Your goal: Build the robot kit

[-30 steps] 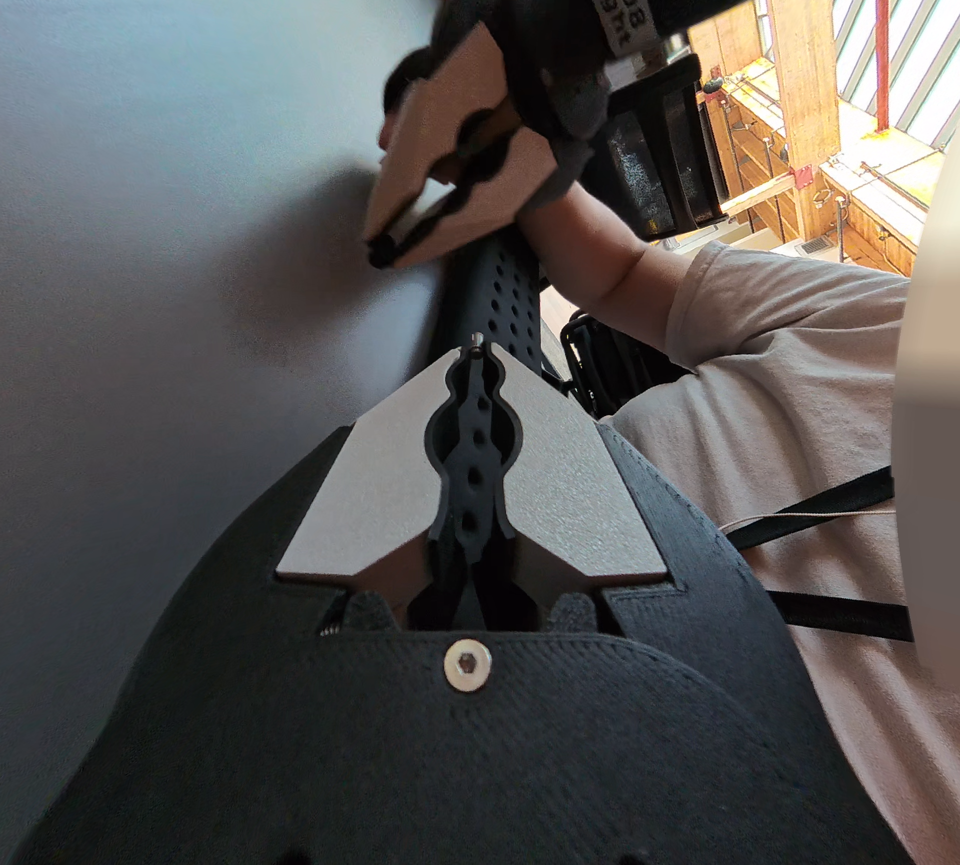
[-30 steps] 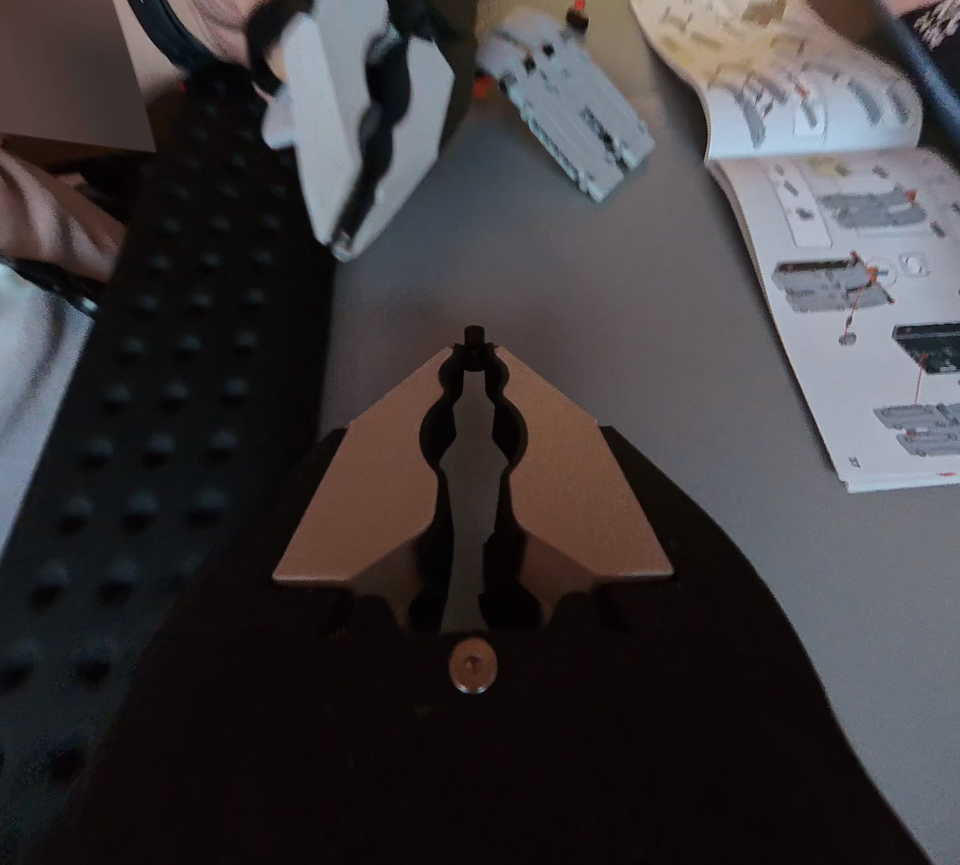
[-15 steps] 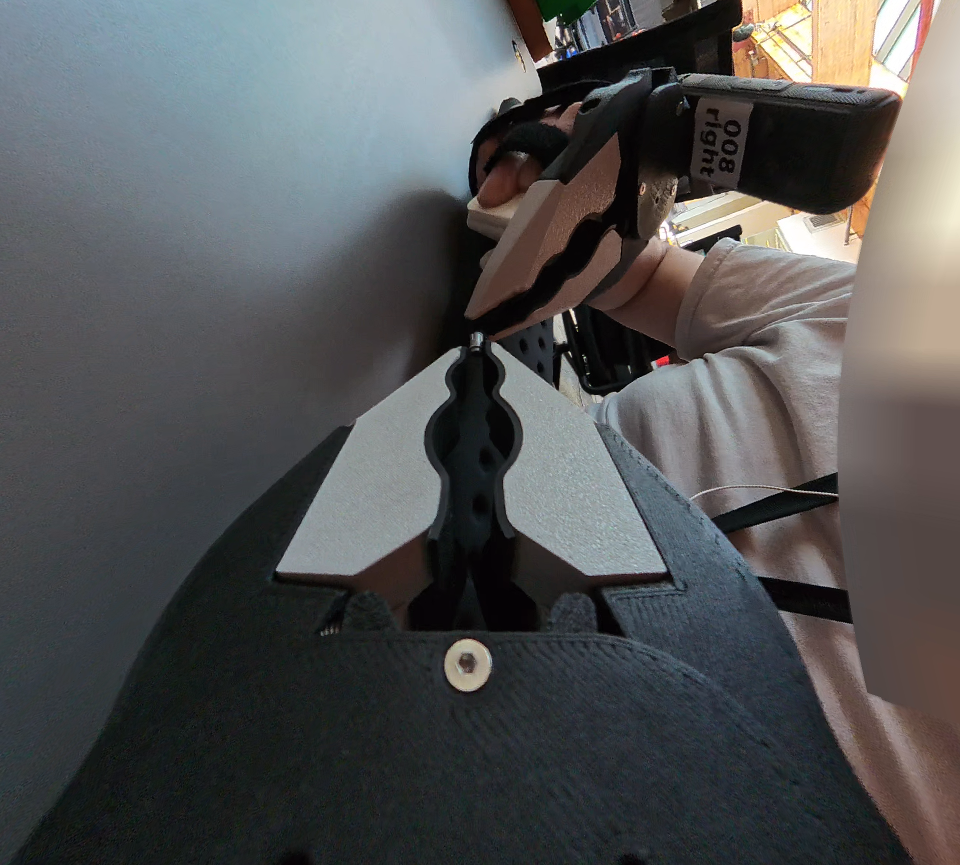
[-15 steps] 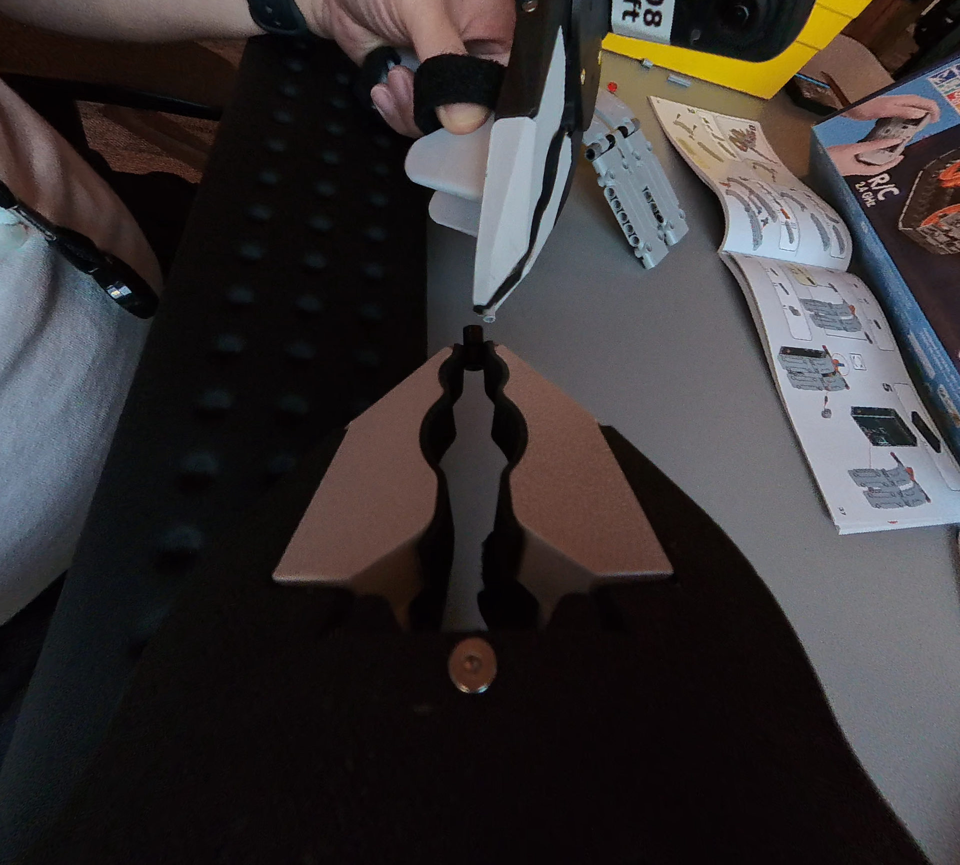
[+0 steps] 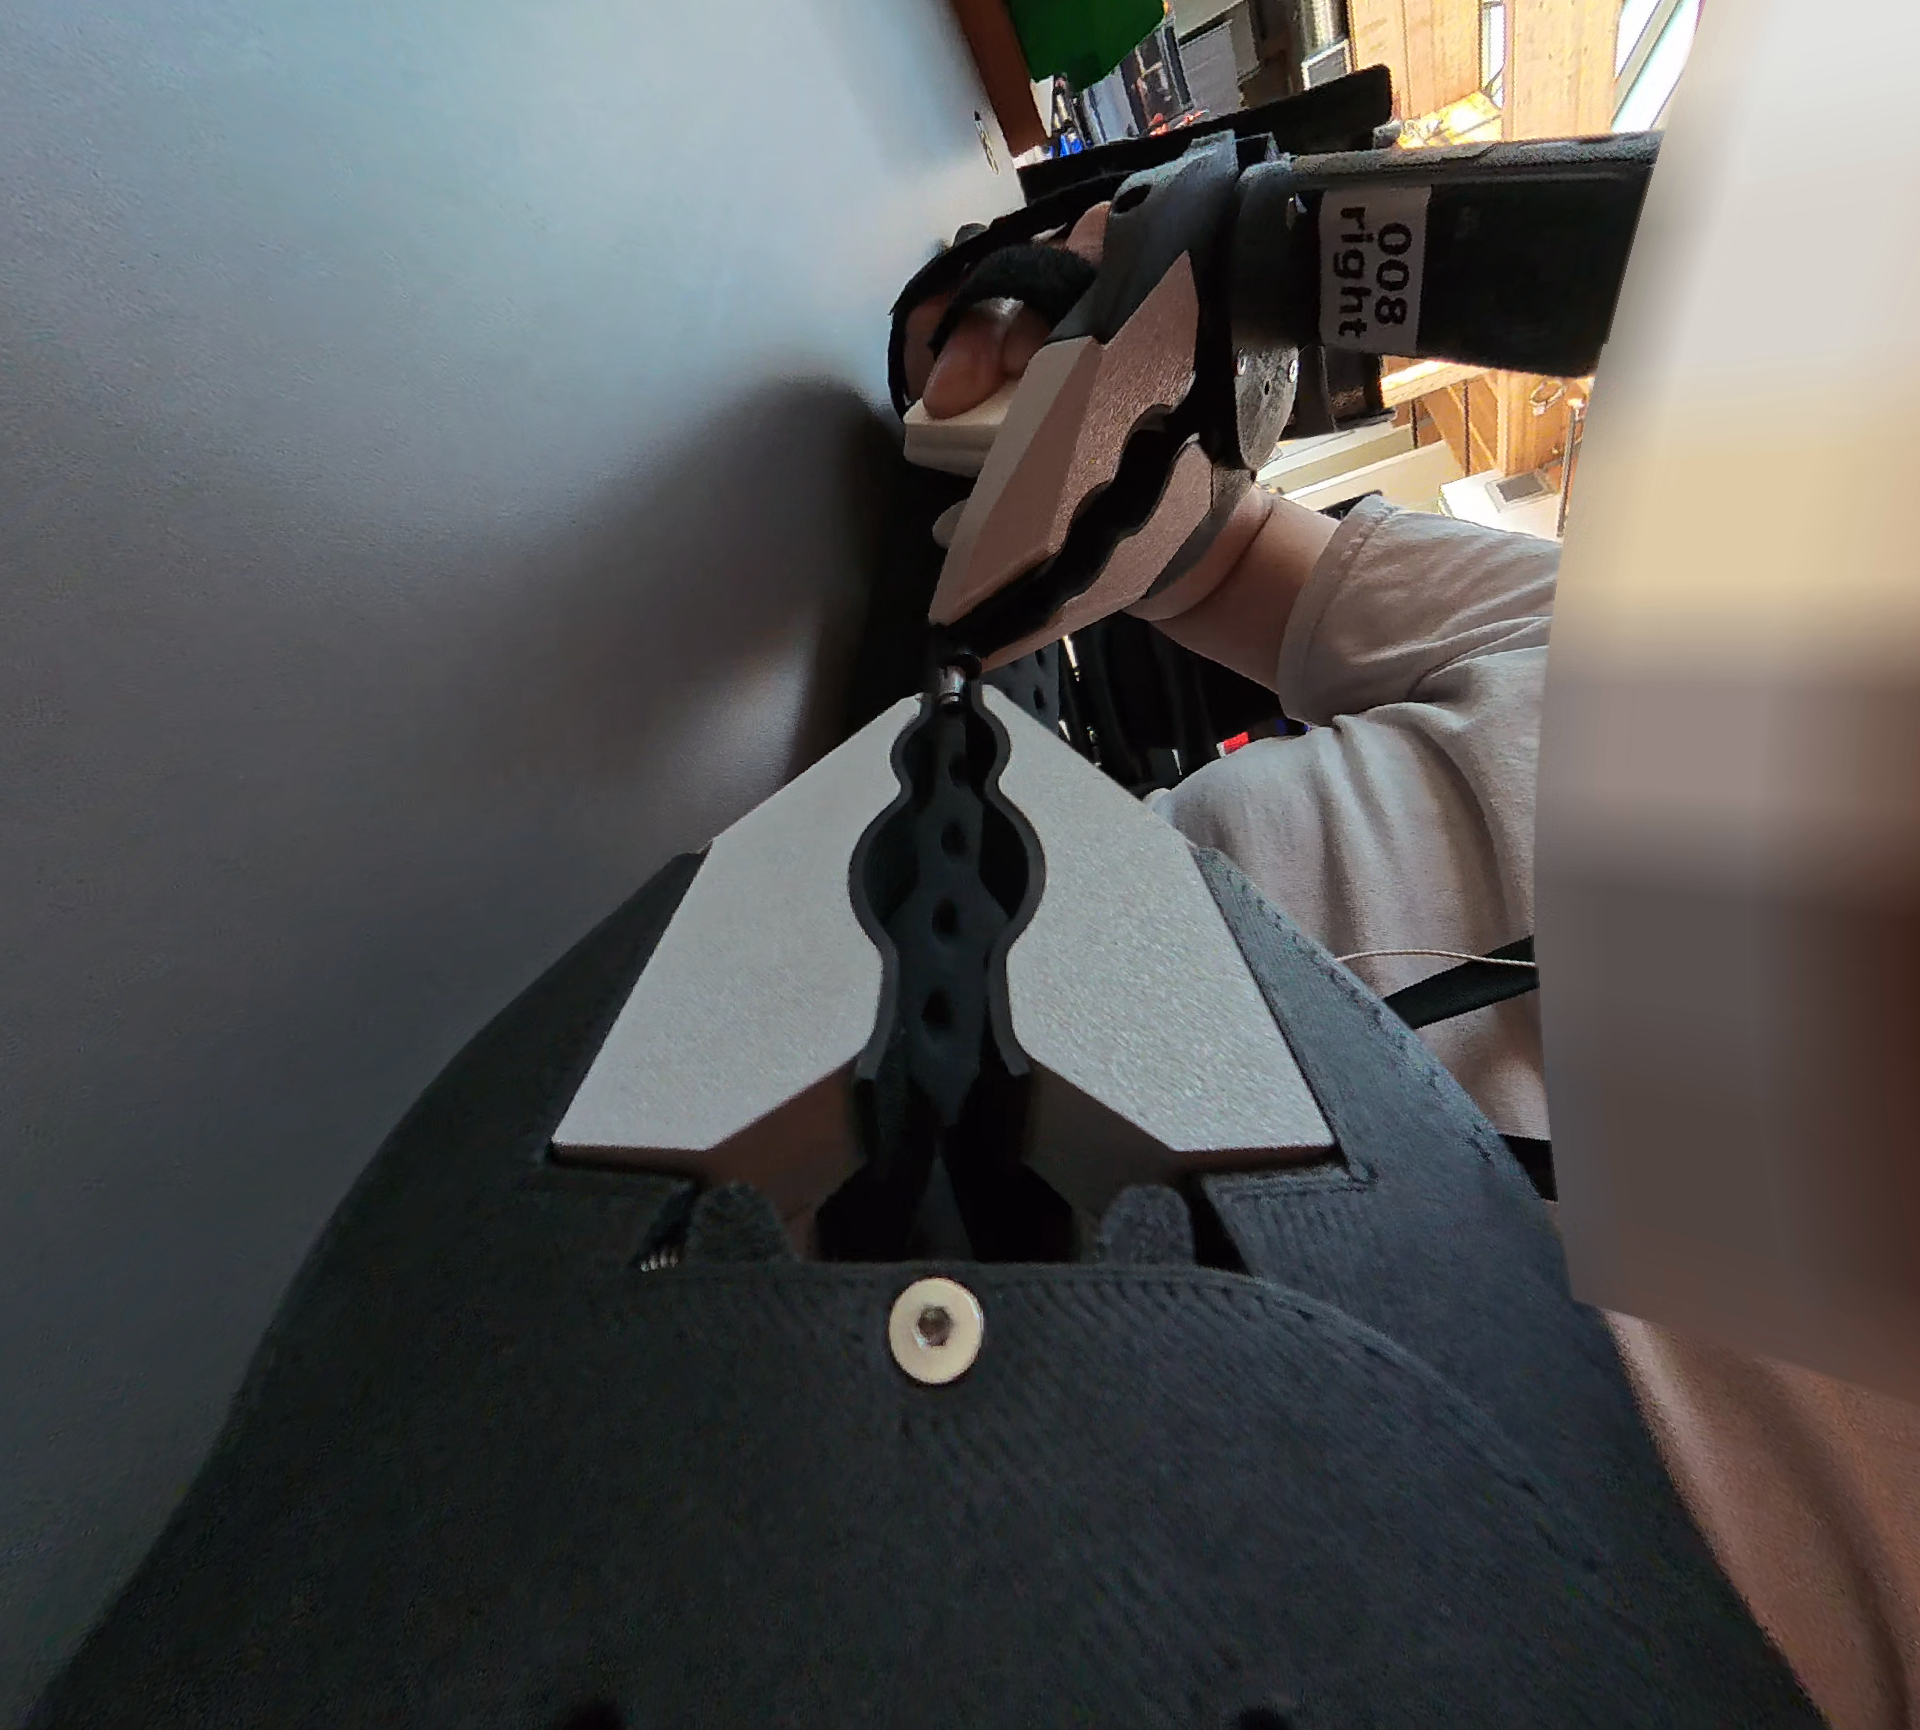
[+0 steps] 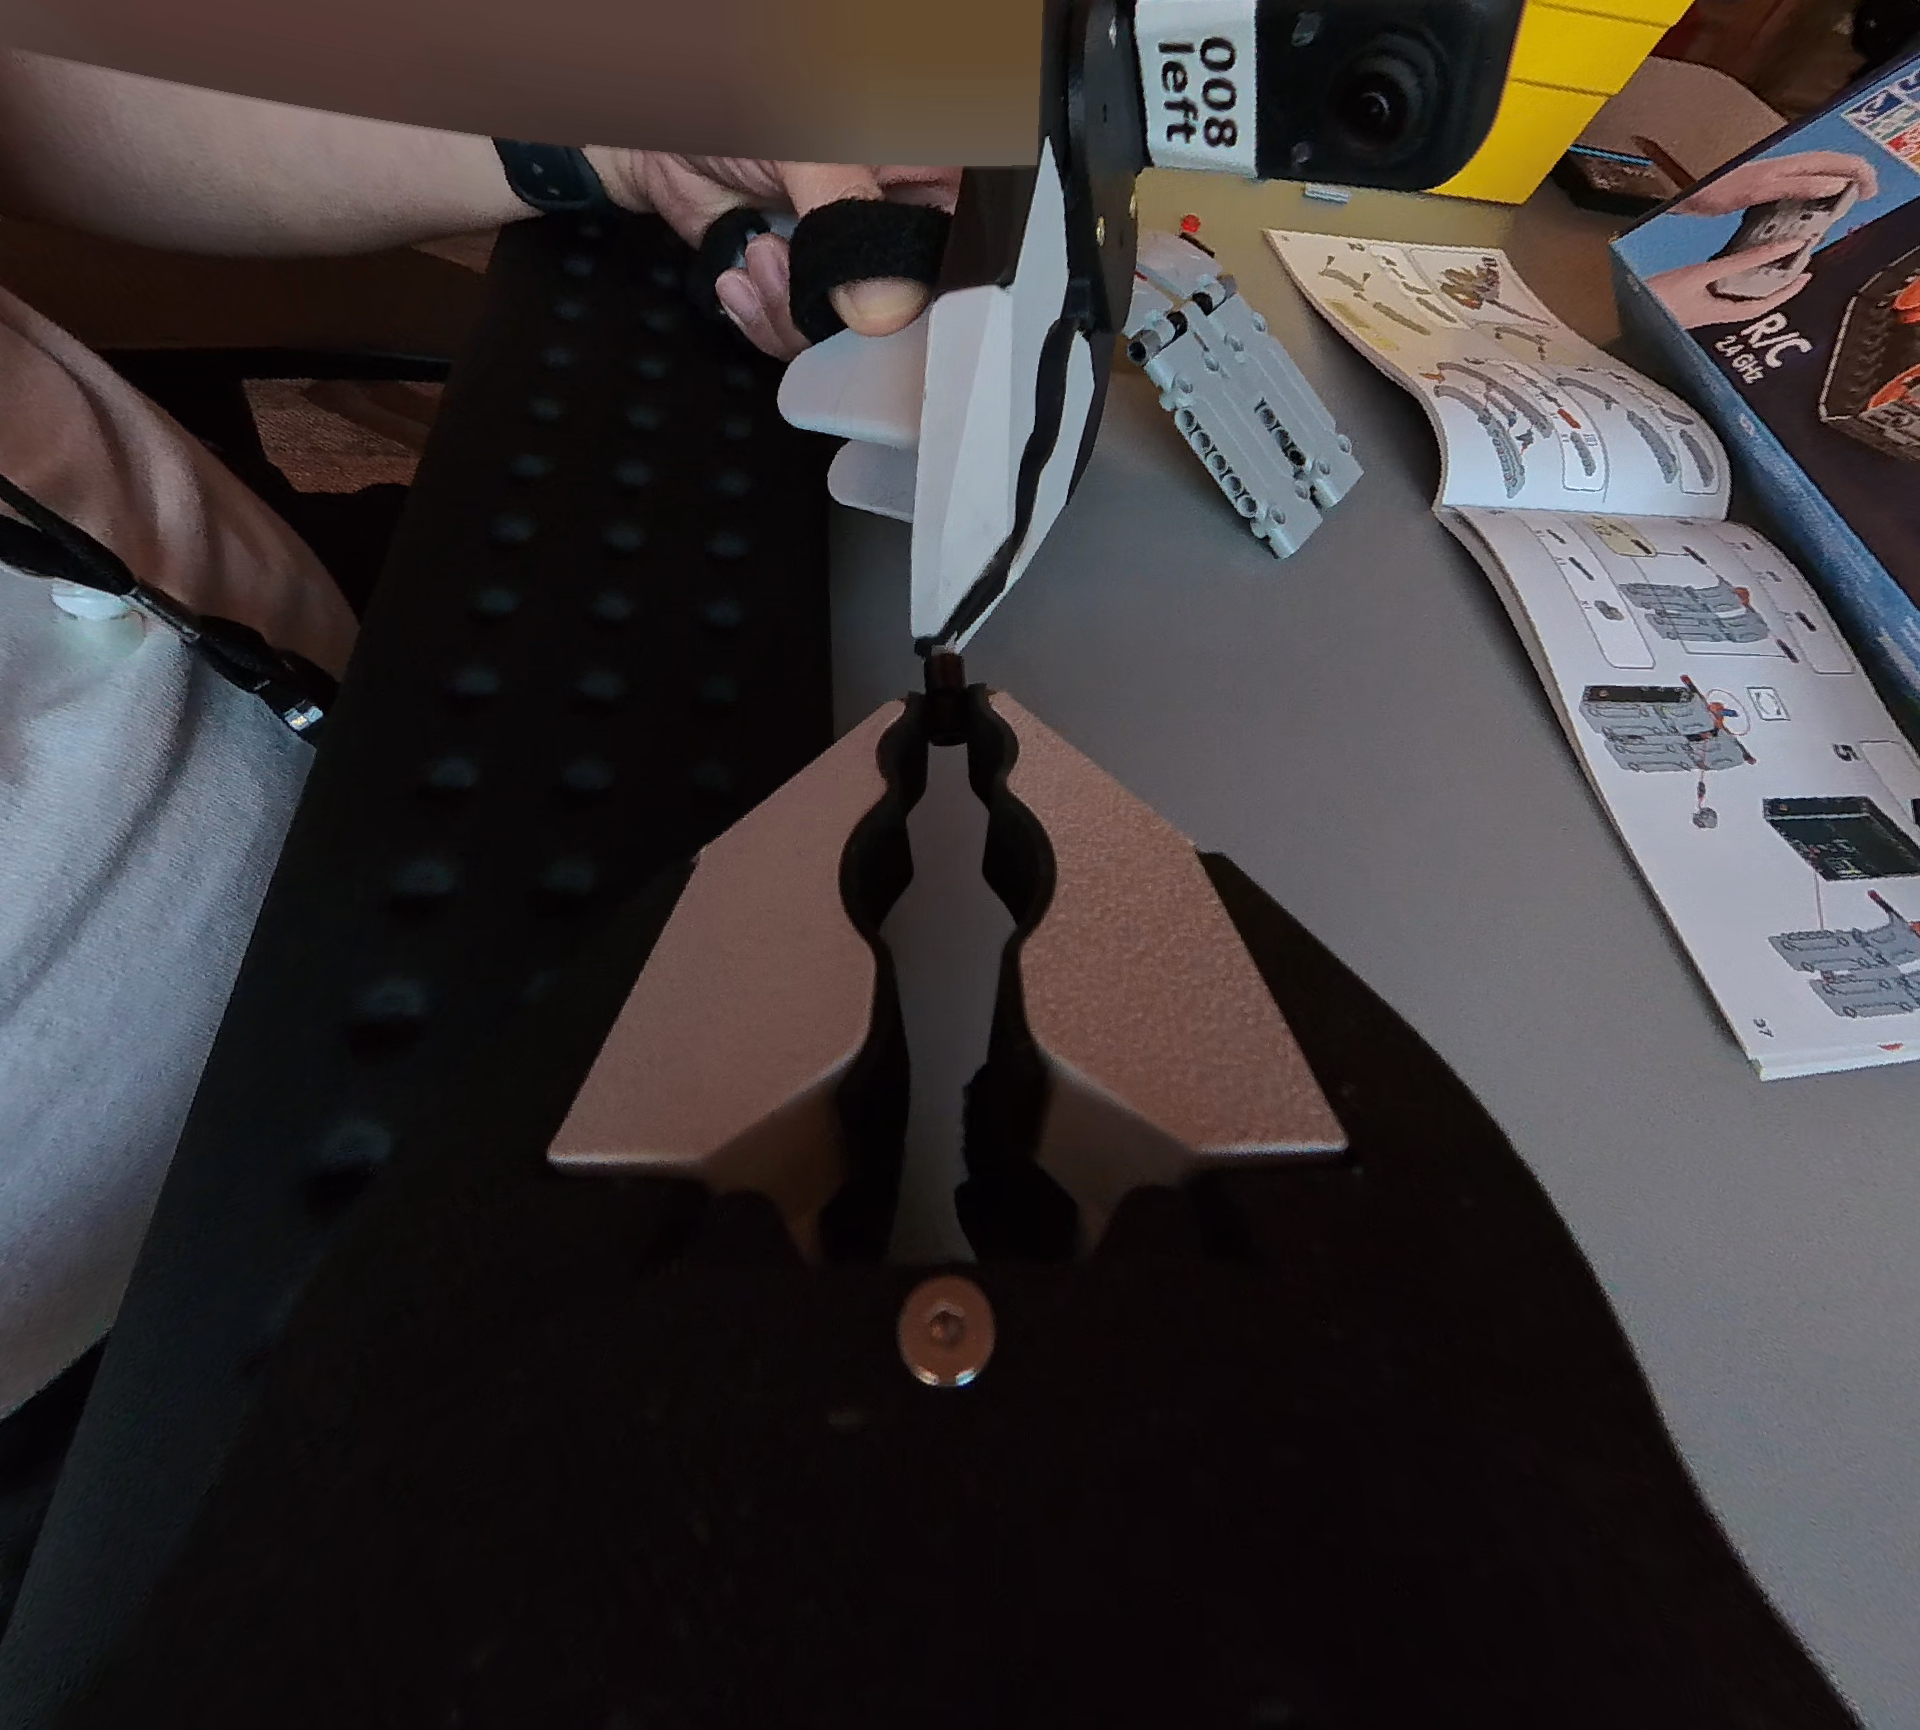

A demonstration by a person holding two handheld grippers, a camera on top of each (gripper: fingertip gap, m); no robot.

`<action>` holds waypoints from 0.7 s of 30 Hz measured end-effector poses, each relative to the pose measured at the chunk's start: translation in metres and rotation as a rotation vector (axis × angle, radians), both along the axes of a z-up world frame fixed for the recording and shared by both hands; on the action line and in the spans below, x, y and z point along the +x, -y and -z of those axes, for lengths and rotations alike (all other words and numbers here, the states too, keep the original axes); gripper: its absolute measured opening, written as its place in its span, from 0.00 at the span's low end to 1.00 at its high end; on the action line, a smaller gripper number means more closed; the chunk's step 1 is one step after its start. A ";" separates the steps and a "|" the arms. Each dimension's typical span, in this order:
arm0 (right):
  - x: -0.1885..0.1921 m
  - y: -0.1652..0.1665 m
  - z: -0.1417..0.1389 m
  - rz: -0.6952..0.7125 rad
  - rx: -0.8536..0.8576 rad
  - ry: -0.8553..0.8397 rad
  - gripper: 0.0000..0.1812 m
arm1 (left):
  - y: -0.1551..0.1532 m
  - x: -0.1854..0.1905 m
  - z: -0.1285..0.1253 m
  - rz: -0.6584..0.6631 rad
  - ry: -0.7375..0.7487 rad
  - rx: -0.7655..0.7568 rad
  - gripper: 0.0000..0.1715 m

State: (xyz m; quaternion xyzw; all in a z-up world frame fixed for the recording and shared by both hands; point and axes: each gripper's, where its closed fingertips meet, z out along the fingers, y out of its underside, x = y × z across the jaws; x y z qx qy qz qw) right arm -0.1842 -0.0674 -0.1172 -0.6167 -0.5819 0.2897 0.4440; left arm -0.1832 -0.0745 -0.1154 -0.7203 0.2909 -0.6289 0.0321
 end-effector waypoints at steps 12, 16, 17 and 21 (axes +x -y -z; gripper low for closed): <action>-0.002 0.000 -0.002 0.001 -0.004 -0.014 0.04 | 0.000 -0.001 -0.004 0.002 0.034 -0.025 0.01; -0.003 -0.001 -0.005 0.005 -0.013 -0.033 0.04 | 0.000 -0.001 -0.006 0.002 0.044 -0.032 0.01; -0.003 -0.001 -0.004 0.005 -0.014 -0.030 0.04 | 0.000 -0.001 -0.006 0.002 0.042 -0.033 0.01; -0.003 0.001 -0.002 0.002 0.013 -0.011 0.04 | 0.001 -0.001 -0.003 0.012 0.031 -0.043 0.01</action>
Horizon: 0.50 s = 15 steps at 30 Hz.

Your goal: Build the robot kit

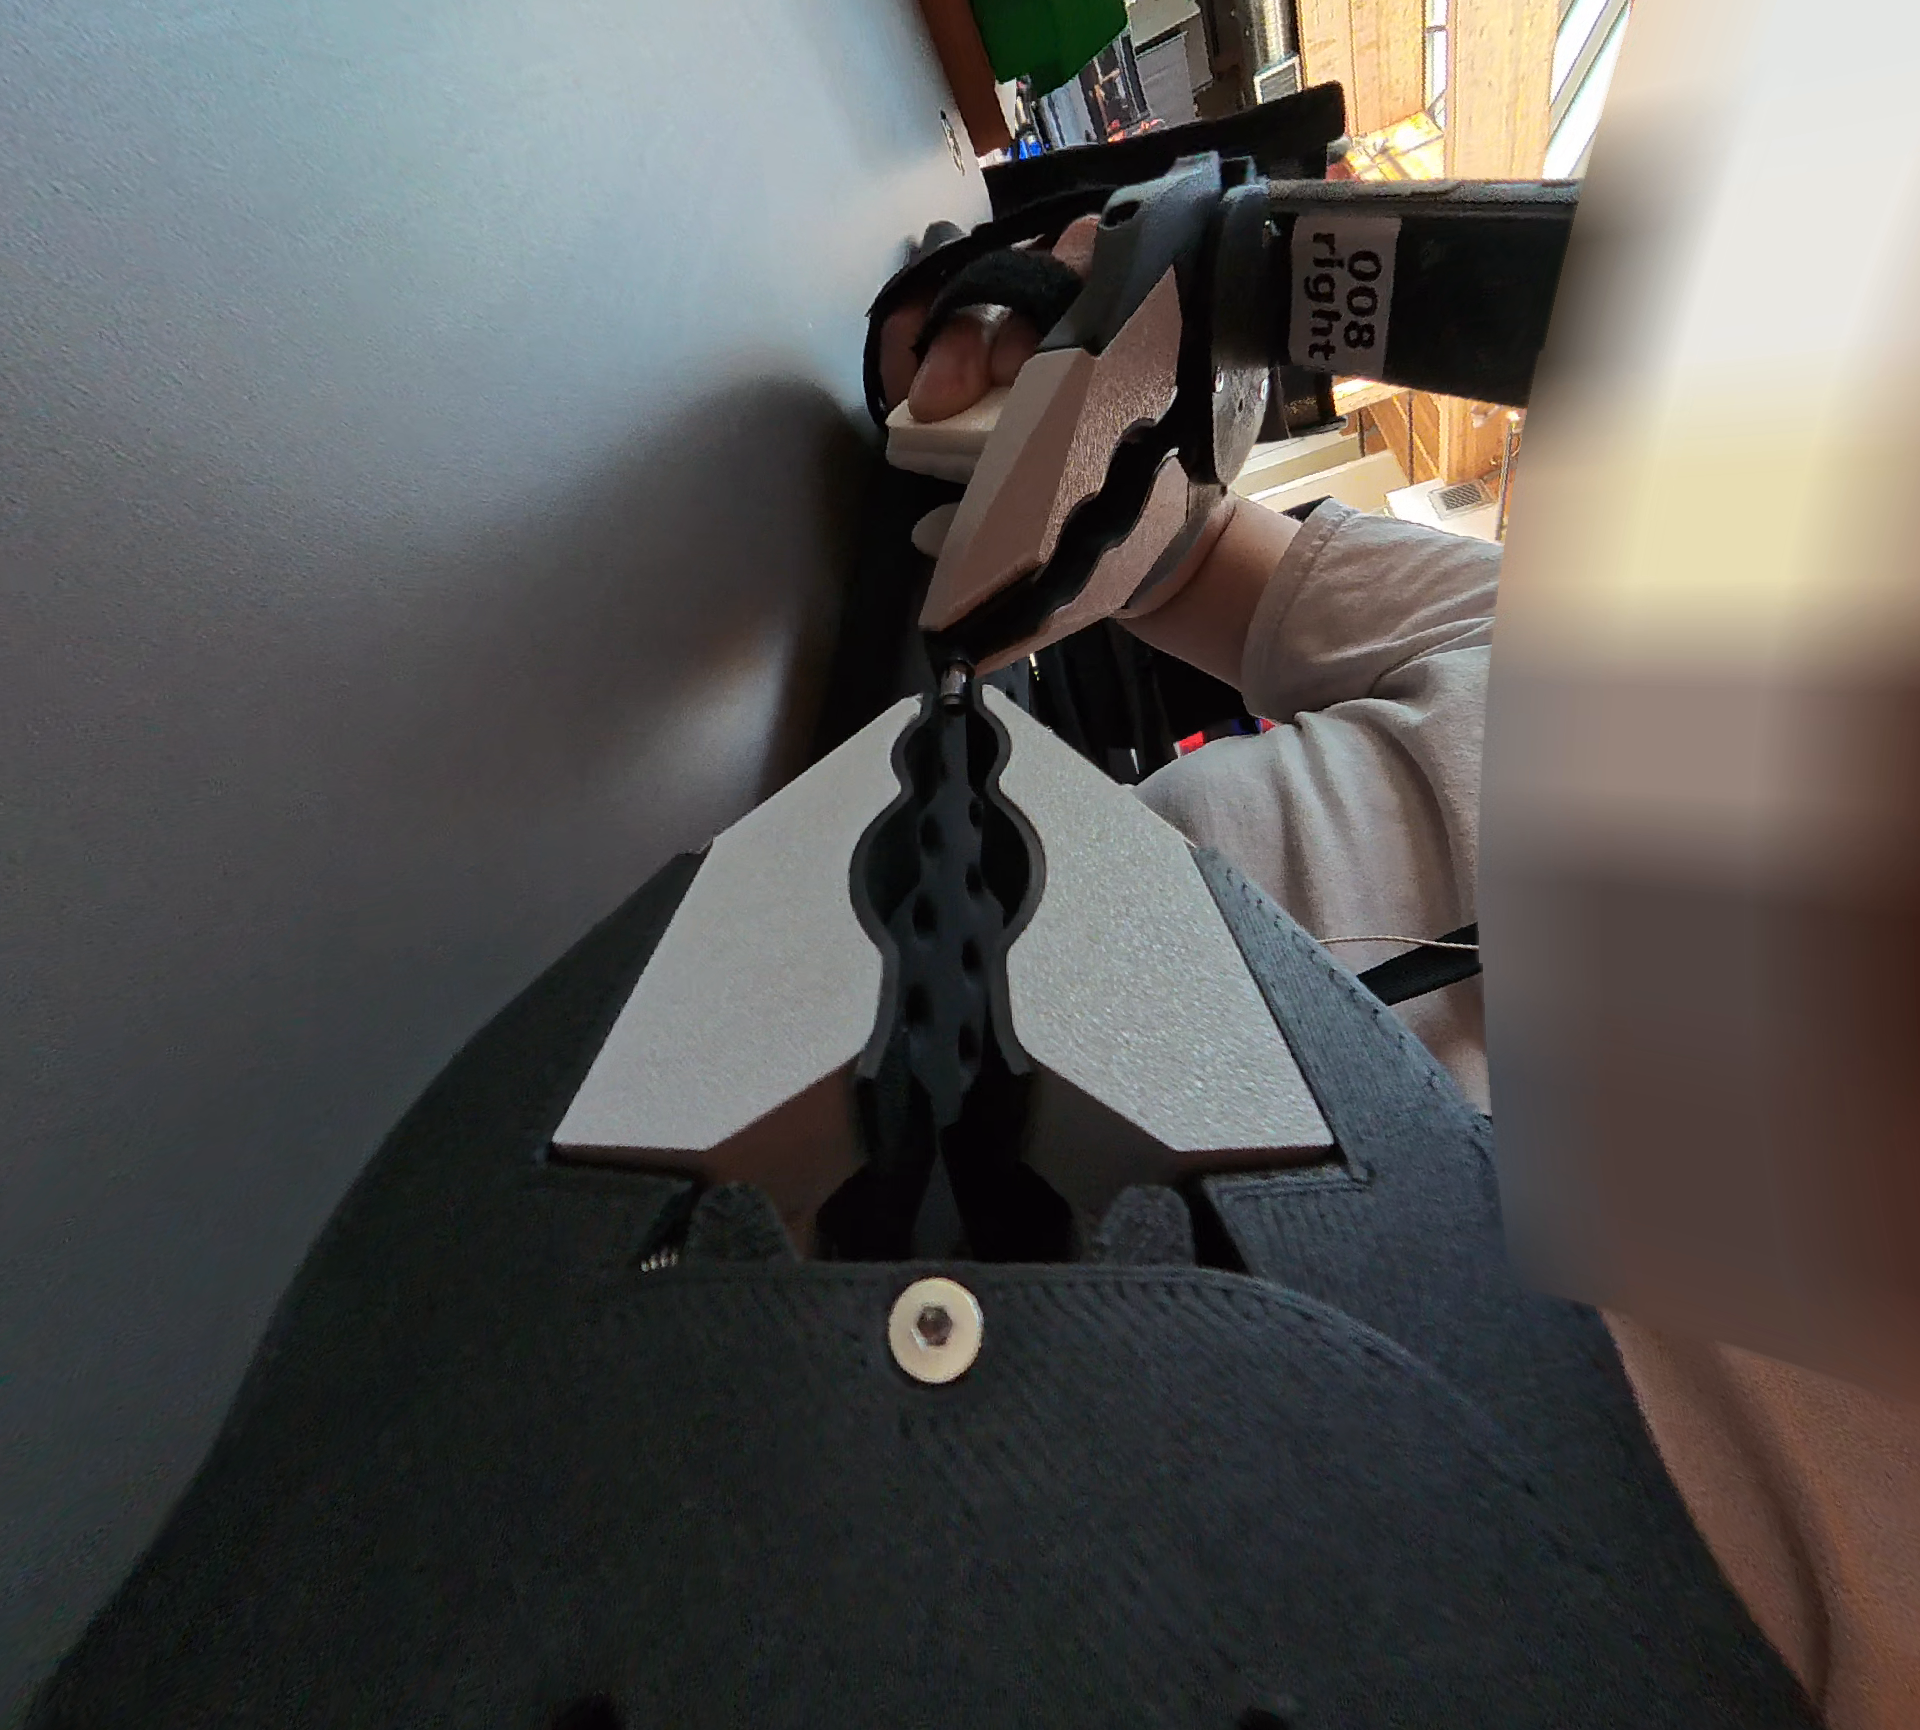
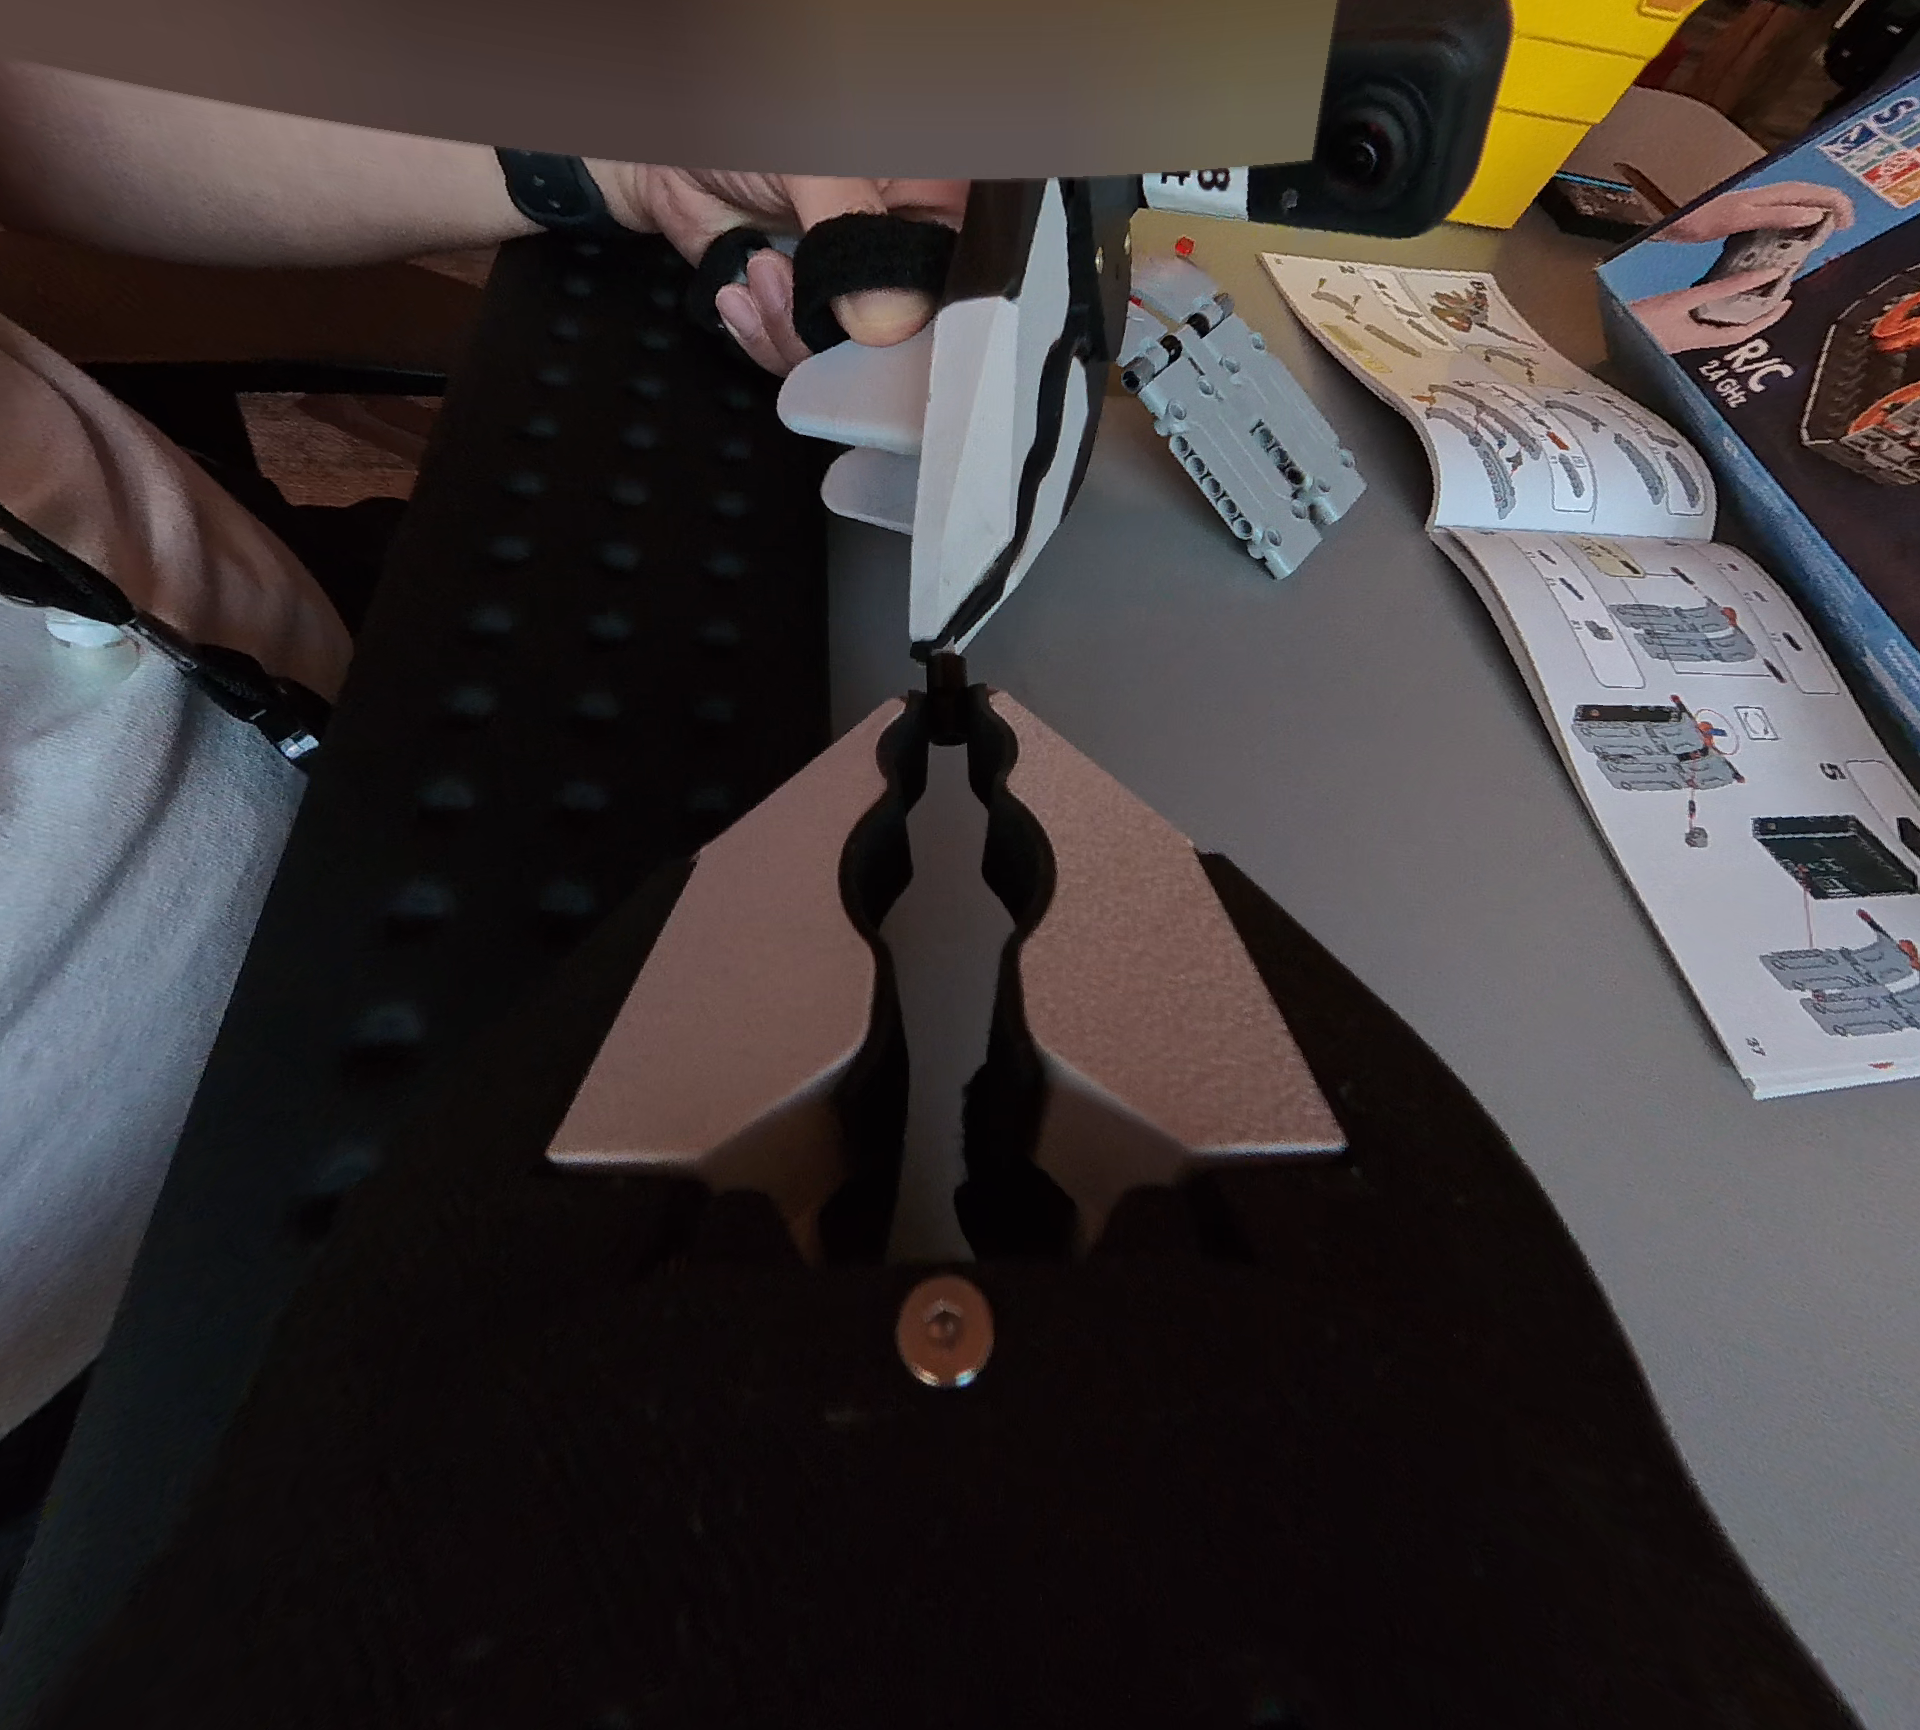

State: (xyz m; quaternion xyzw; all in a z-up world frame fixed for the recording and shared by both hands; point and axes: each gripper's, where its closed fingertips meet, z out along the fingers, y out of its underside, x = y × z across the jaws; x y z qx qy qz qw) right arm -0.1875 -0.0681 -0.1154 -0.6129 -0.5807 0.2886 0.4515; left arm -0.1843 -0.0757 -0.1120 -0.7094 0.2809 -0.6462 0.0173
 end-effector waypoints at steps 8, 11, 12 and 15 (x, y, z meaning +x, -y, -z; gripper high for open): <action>-0.002 0.005 0.018 -0.016 0.142 0.144 0.04 | 0.006 -0.003 0.017 0.057 -0.109 -0.053 0.02; -0.003 0.005 0.020 -0.014 0.158 0.160 0.04 | 0.005 -0.003 0.020 0.058 -0.122 -0.056 0.02; -0.003 0.004 0.020 -0.011 0.164 0.163 0.04 | 0.005 -0.003 0.020 0.058 -0.122 -0.055 0.02; -0.003 0.003 0.018 -0.005 0.149 0.145 0.04 | 0.004 -0.003 0.017 0.051 -0.105 -0.063 0.02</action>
